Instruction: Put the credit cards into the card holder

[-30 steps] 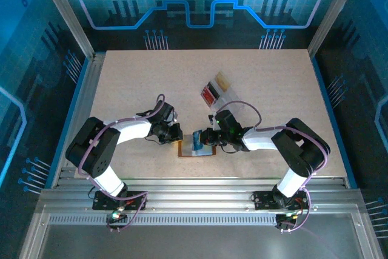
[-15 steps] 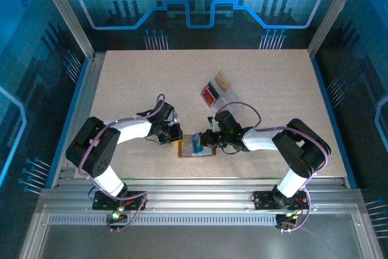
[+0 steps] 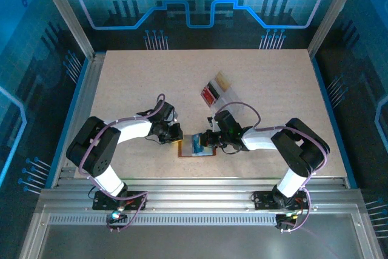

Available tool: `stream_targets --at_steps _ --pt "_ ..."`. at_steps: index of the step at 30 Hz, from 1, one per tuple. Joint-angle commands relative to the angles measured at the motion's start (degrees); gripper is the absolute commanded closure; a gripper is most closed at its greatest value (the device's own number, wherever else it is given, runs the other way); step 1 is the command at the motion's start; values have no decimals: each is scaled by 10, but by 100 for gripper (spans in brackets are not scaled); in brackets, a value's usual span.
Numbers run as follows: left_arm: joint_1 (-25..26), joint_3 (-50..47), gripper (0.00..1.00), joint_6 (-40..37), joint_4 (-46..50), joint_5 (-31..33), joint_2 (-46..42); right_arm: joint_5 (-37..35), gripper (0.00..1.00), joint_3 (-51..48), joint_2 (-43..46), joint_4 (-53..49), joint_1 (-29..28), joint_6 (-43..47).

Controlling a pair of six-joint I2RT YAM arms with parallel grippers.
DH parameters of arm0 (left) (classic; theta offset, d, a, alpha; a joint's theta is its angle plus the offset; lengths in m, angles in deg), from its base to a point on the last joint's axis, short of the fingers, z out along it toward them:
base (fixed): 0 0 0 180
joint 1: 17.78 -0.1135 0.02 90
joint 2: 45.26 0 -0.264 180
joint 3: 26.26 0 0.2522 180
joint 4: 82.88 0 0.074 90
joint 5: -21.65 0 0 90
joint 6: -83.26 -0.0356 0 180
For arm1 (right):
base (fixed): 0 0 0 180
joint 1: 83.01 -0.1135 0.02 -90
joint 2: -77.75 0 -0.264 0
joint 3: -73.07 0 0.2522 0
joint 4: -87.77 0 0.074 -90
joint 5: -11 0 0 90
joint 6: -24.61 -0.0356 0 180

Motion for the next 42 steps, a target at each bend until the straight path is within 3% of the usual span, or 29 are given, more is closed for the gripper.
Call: stream_targets --at_steps 1,24,34,42 --pt "0 -9 91 -6 11 33 41 11 100 -5 -47 -92 -22 18" --pt "17 -25 92 18 -13 21 55 -10 100 74 -111 -104 -60 -3" --pt "16 -26 91 20 -12 25 57 -7 100 59 -85 -142 -61 29" --pt "15 -23 92 18 -12 24 66 23 100 52 -79 -107 -58 83"
